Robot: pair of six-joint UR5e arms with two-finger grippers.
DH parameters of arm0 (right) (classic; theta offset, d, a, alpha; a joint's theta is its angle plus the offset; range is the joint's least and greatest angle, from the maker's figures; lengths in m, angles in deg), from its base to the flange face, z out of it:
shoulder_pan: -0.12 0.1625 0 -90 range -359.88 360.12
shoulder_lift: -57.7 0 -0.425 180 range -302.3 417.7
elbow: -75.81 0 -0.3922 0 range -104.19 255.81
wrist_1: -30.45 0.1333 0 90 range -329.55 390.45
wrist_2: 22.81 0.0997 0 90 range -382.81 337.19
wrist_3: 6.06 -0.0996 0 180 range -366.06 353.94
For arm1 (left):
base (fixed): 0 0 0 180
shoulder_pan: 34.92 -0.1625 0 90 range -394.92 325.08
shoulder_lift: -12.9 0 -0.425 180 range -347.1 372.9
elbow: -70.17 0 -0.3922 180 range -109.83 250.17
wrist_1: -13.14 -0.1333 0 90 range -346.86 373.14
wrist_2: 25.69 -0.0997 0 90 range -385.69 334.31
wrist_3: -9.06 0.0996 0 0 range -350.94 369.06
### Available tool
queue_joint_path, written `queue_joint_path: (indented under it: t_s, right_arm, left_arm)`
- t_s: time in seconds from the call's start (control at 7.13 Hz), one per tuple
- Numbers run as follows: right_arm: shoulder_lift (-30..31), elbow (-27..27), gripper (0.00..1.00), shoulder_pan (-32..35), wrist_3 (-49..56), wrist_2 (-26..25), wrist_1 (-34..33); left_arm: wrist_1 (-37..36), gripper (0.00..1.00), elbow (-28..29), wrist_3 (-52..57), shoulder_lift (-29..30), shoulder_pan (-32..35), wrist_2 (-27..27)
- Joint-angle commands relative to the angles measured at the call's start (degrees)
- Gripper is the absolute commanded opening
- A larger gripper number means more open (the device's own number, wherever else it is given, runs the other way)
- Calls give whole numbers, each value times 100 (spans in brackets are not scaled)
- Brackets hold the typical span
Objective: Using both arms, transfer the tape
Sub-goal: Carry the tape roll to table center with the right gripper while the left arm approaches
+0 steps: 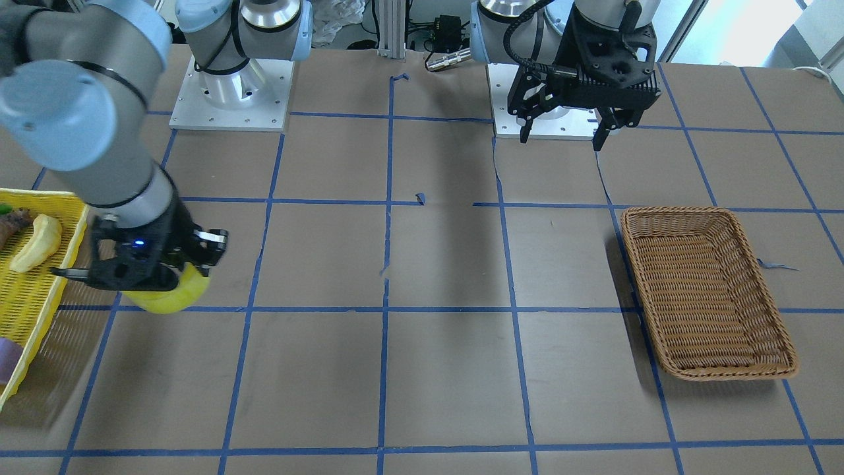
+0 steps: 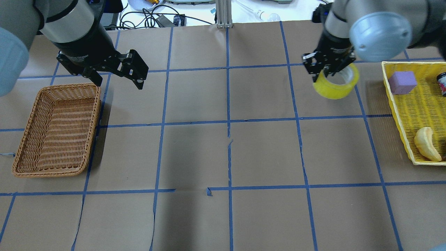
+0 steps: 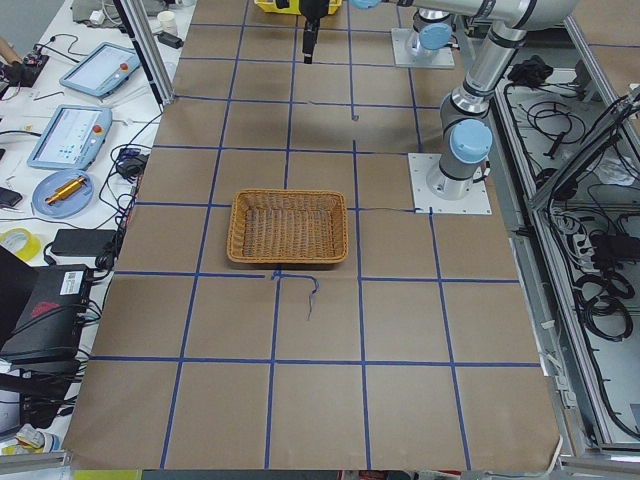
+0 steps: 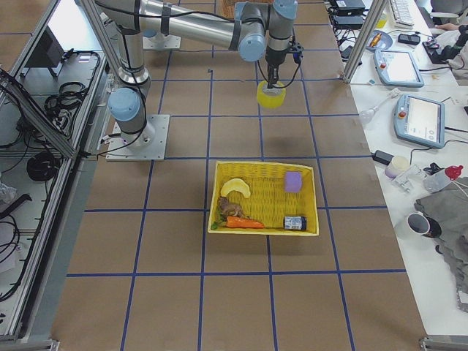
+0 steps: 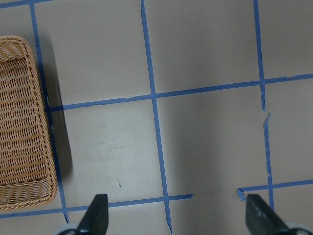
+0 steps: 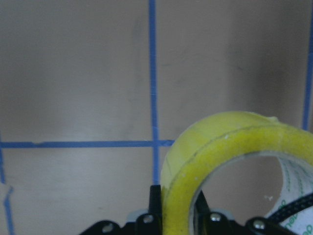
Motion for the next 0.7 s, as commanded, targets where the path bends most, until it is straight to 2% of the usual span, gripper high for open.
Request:
queue_joint_path:
  t_s: [0.0, 0.28, 0.42, 0.56]
  right_arm:
    - [-1079, -554, 0, 1198, -1477, 159, -693]
    - [-1723, -592, 0, 1745, -2006, 212, -1501]
    - [-1926, -618, 0, 1956, -2244, 509, -1836]
    - [-2076, -609, 0, 2062, -2272, 546, -1935]
  left_arm:
    - [0, 100, 0, 0, -3, 0, -5]
    - [0, 100, -26, 9, 40, -35, 29]
    - [0, 100, -61, 131, 154, -270, 108]
    - [-70, 100, -297, 724, 312, -568, 570]
